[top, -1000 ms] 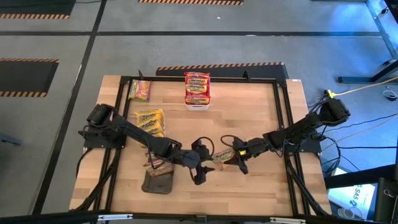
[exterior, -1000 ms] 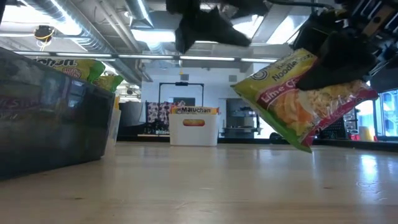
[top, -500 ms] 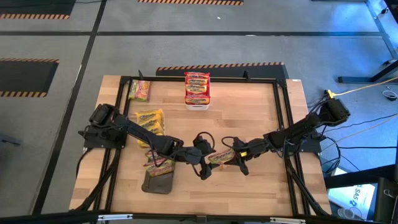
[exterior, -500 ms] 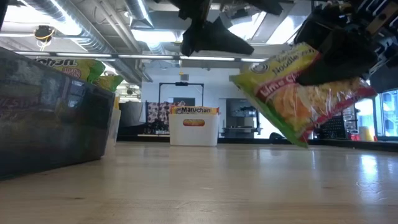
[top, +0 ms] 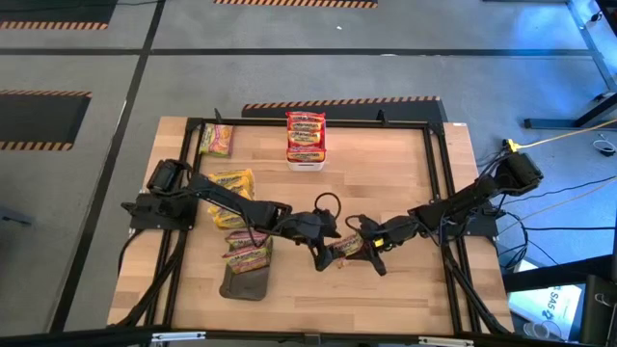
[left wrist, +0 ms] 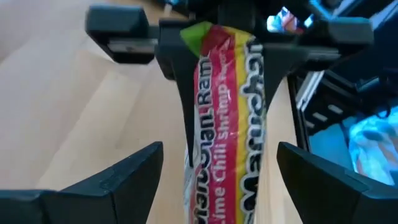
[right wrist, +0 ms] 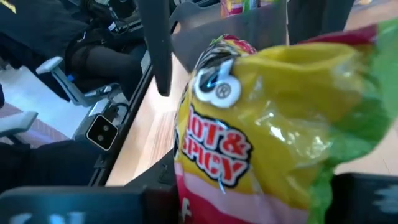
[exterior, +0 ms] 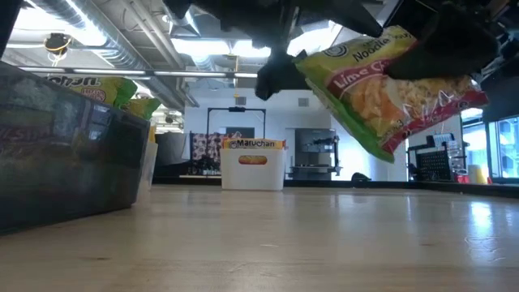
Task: Sort Maruchan noodles
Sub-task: Put the green noodle pack into the black bin
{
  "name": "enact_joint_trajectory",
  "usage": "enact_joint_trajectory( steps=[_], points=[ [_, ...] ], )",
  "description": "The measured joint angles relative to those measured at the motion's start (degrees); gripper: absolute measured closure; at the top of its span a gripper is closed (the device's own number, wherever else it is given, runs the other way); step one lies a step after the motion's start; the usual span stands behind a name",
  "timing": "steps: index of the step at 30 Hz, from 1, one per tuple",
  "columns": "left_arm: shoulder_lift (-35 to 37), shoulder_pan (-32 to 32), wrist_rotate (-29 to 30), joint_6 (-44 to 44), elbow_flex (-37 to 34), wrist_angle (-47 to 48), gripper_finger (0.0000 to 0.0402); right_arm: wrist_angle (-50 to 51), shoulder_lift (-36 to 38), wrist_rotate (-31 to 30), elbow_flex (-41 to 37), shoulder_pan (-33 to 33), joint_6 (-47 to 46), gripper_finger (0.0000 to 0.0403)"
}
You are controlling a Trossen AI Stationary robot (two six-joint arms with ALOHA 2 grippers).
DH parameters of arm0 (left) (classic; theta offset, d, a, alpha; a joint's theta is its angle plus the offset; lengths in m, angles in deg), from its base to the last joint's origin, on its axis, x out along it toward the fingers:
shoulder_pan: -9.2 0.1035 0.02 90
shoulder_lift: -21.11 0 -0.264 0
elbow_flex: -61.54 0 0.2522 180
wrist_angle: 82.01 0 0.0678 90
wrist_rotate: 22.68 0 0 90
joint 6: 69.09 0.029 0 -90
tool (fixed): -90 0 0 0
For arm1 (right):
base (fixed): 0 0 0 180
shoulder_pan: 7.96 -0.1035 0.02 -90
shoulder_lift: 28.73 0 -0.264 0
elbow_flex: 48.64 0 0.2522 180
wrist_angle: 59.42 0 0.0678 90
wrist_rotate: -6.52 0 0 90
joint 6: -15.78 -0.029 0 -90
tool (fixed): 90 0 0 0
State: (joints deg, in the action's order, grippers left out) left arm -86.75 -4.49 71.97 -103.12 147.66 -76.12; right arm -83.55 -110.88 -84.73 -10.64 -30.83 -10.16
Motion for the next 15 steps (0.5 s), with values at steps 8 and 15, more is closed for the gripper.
enact_joint_trajectory(
  steps=[8, 15],
  points=[
    [-0.57, 0.22, -1.28, 2.86, 6.46, 12.62, 0.0107, 5.19, 0.00, 1.87, 4.25, 0.00, 1.70, 0.0292],
    [-0.78, 0.48, -3.81, 2.88, 7.69, 14.23, 0.0110, 11.65, -0.02, 1.31, 8.63, 0.00, 2.61, 0.0281]
  ],
)
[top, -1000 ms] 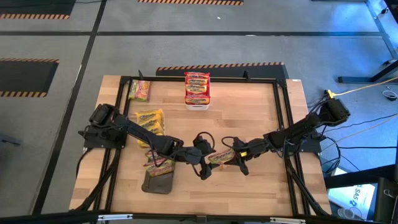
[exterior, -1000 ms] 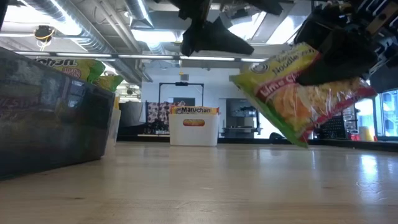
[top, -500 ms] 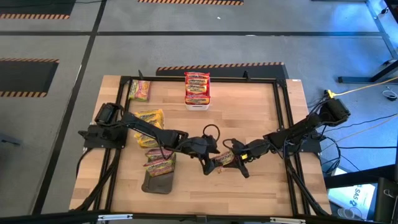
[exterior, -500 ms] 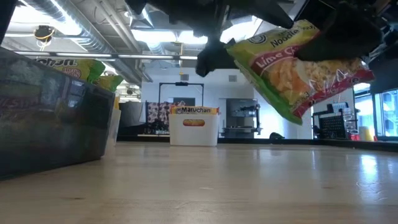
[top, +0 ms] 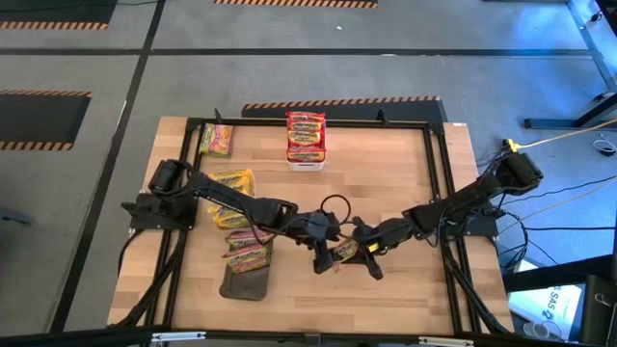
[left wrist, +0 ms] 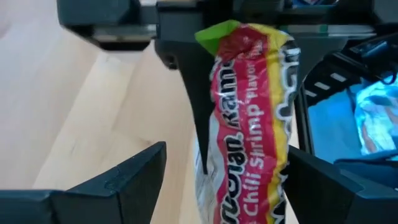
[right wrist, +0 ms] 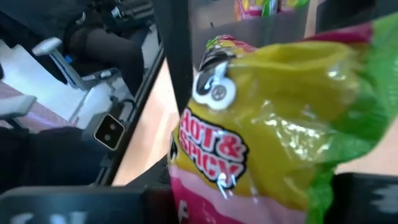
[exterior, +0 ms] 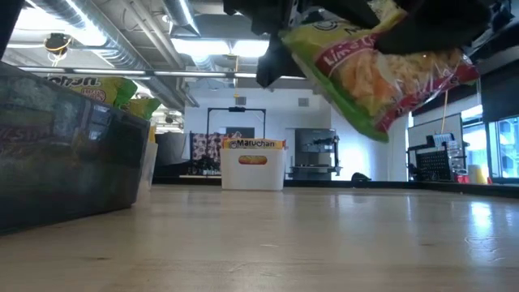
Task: Sort Maruchan noodles
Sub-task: Put the green noodle pack into the black bin
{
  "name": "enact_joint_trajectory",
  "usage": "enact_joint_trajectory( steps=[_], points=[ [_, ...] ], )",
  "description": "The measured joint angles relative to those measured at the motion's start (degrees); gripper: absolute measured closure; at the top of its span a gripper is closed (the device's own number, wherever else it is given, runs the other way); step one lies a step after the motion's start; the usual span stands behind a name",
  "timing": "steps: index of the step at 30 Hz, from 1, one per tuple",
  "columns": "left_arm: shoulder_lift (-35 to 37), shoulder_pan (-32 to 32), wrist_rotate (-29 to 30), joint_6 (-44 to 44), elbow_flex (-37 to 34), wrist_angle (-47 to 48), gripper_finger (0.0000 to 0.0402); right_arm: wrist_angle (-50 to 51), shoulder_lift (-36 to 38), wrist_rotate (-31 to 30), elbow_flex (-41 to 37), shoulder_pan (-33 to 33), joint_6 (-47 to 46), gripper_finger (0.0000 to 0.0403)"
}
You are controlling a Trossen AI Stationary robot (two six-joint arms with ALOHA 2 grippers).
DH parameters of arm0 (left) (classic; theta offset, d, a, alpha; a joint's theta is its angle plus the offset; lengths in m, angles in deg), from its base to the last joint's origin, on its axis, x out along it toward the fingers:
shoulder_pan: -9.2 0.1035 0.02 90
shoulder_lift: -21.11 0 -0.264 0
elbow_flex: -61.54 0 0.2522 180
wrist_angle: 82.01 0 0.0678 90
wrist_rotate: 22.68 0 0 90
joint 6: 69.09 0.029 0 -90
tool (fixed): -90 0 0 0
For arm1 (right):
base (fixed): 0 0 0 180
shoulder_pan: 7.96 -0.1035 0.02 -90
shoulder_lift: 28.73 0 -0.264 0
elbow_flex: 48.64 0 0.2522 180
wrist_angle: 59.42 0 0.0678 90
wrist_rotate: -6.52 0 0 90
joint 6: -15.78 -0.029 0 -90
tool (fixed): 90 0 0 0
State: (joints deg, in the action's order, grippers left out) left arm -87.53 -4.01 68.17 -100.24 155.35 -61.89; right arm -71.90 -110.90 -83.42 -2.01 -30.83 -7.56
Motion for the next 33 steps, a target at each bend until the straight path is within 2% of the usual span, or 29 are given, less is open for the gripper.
enact_joint_trajectory(
  steps=[5, 18, 21, 27, 29, 33],
  points=[
    [0.00, 0.06, -3.39, -0.05, 0.00, -0.38, 0.0132, 3.29, 0.00, -2.15, 1.92, 0.00, 1.35, 0.0291],
    [0.00, -0.13, -4.67, 0.44, 0.00, -0.18, 0.0222, 2.75, 0.00, -2.17, 2.18, -0.04, 1.17, 0.0277],
    [0.00, -0.15, -4.67, 1.01, 0.00, -0.19, 0.0234, 2.73, 0.00, -2.07, 2.18, -0.04, 1.33, 0.0257],
    [0.00, -0.13, -4.60, 1.89, 0.00, 0.62, 0.0248, 5.11, 1.04, -0.13, 2.16, 0.04, 1.34, 0.0191],
    [0.01, -0.15, -5.14, 2.64, 0.00, 0.59, 0.0252, 8.40, 3.39, 1.93, 2.16, 0.07, 1.55, 0.0175],
    [1.17, -0.48, -5.54, 4.60, -0.07, 1.23, 0.0259, 22.20, 11.54, 7.27, 2.18, 0.07, 0.37, 0.0157]
  ],
)
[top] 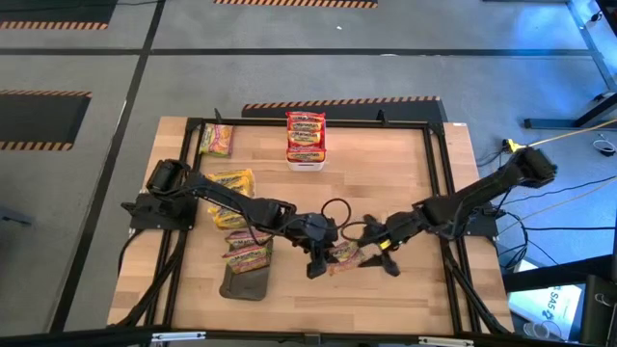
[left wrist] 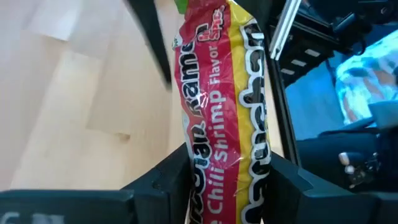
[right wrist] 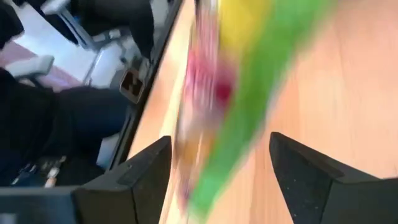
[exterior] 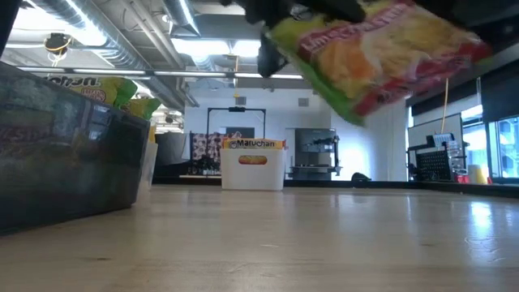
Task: Sort Maruchan noodles
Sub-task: Put the green noodle pack into the black bin
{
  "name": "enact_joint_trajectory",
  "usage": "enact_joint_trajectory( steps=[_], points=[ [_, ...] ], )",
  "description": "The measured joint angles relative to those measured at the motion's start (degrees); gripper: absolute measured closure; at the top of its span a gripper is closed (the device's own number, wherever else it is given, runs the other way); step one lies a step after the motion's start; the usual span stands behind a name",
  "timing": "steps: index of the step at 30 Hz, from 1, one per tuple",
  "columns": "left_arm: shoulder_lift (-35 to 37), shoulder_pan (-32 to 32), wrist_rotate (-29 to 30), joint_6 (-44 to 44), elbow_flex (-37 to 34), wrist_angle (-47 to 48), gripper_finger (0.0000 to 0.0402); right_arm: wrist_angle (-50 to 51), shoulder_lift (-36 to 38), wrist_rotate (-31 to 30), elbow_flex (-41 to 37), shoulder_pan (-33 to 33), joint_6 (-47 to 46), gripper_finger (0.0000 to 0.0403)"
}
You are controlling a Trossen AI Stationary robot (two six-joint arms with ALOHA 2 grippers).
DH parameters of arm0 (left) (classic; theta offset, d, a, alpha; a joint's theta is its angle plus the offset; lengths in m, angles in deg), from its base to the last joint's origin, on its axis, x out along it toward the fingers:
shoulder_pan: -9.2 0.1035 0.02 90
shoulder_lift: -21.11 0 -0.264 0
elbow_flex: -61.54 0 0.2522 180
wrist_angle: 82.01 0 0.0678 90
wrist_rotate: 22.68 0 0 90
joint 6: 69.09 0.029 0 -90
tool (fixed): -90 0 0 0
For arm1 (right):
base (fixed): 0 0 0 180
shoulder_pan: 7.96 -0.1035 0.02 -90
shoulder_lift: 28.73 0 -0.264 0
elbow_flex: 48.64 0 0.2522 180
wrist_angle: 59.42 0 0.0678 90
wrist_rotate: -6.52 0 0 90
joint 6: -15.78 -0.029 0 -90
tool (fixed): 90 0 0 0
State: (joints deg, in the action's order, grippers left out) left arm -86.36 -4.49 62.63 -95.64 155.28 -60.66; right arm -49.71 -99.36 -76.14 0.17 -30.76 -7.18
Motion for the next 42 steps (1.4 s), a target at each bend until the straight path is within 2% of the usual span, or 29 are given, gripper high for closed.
enact_joint_trajectory(
  steps=[5, 11, 14, 19, 25, 31, 34, 42],
  points=[
    [1.38, -0.25, 0.83, 2.59, 0.01, 1.47, 0.0264, 15.21, 9.54, -0.95, -0.02, -0.17, -3.60, 0.0154],
    [4.78, -3.27, 3.06, 8.02, 0.02, 5.46, 0.0264, 17.64, 12.15, -11.68, -1.36, -3.81, -3.79, 0.0153],
    [8.07, -5.58, 5.84, 7.67, 0.02, 12.34, 0.0264, 17.00, 11.45, -15.04, -1.99, -5.26, -4.04, 0.0153],
    [14.38, -9.67, 8.61, 2.58, 0.02, 24.34, 0.0264, 17.17, 10.75, -17.68, -3.33, -5.29, -5.91, 0.0153],
    [20.52, -16.44, 10.49, -8.35, 0.02, 40.10, 0.0264, 15.90, 10.34, -21.27, -3.78, -5.29, -7.01, 0.0153],
    [22.50, -23.12, 13.13, -19.12, 0.02, 52.42, 0.0264, 14.07, 10.34, -22.85, -3.78, -5.29, -7.61, 0.0153],
    [22.39, -26.33, 14.50, -22.14, -0.45, 55.66, 0.0264, 13.94, 10.34, -24.25, -3.78, -5.29, -8.28, 0.0153],
    [21.91, -29.18, 17.42, -23.90, -5.64, 52.68, 0.0264, 13.98, 10.34, -24.87, -3.78, -5.29, -9.93, 0.0153]
  ],
)
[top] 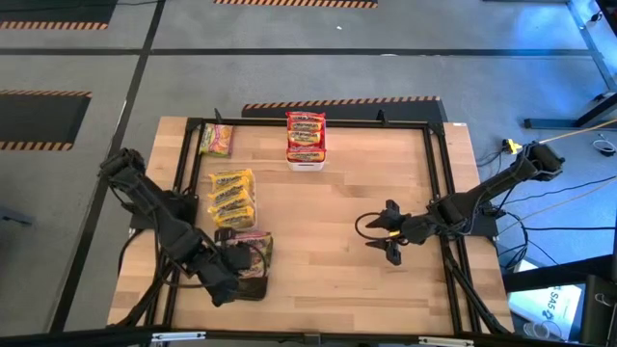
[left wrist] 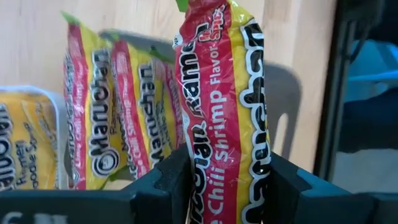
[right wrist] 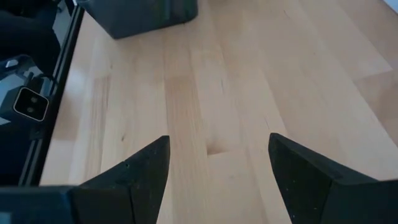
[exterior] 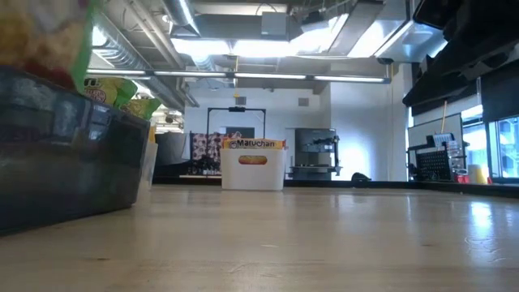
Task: Sort Maruchan noodles
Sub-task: Put the green noodle pack into the black bin
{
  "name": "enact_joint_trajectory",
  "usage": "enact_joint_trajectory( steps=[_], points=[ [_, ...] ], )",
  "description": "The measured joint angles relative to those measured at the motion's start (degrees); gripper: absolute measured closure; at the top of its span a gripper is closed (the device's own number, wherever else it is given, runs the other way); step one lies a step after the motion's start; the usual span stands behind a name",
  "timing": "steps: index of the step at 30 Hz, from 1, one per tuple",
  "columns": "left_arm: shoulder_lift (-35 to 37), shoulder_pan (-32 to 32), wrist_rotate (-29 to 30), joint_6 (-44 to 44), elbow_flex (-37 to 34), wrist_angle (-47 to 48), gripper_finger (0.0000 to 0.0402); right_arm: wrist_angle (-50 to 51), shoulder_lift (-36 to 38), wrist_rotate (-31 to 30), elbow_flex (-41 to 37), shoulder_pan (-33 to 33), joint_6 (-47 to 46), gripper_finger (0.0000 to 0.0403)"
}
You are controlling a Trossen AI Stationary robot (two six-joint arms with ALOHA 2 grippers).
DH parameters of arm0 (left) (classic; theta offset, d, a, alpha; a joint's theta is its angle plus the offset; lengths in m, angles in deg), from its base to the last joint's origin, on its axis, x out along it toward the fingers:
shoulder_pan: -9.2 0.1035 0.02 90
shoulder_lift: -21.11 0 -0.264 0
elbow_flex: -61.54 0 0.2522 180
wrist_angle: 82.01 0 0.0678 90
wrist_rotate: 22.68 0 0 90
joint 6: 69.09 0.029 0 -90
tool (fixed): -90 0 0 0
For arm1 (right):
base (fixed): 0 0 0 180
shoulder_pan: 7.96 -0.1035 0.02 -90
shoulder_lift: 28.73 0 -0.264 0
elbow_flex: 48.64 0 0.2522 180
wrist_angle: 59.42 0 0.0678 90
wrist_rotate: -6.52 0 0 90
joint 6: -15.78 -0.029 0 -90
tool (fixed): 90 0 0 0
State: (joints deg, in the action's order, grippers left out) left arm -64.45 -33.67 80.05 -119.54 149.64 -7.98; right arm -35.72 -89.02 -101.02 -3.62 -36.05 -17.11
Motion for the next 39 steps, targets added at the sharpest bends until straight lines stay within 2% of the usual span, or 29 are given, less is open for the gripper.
enact_joint_trajectory(
  steps=[9, 17, 32, 39],
  points=[
    [-0.04, 0.76, -1.25, 2.06, -6.27, -8.62, 0.0264, 0.07, 0.00, 0.13, 0.00, 0.00, -1.36, 0.0153],
    [-0.04, 1.51, -1.43, 4.09, -10.60, -12.53, 0.0264, 0.04, 0.00, 0.06, 0.00, 0.00, -1.36, 0.0153],
    [-6.22, 2.16, -1.12, 3.61, -11.08, -14.11, 0.0264, 0.02, 0.00, 0.00, 0.00, 0.00, -1.36, 0.0153],
    [-7.03, 3.00, -2.88, 1.84, -11.08, -13.92, 0.0233, -0.02, 0.00, 0.00, 0.00, 0.00, -1.34, 0.0153]
  ],
)
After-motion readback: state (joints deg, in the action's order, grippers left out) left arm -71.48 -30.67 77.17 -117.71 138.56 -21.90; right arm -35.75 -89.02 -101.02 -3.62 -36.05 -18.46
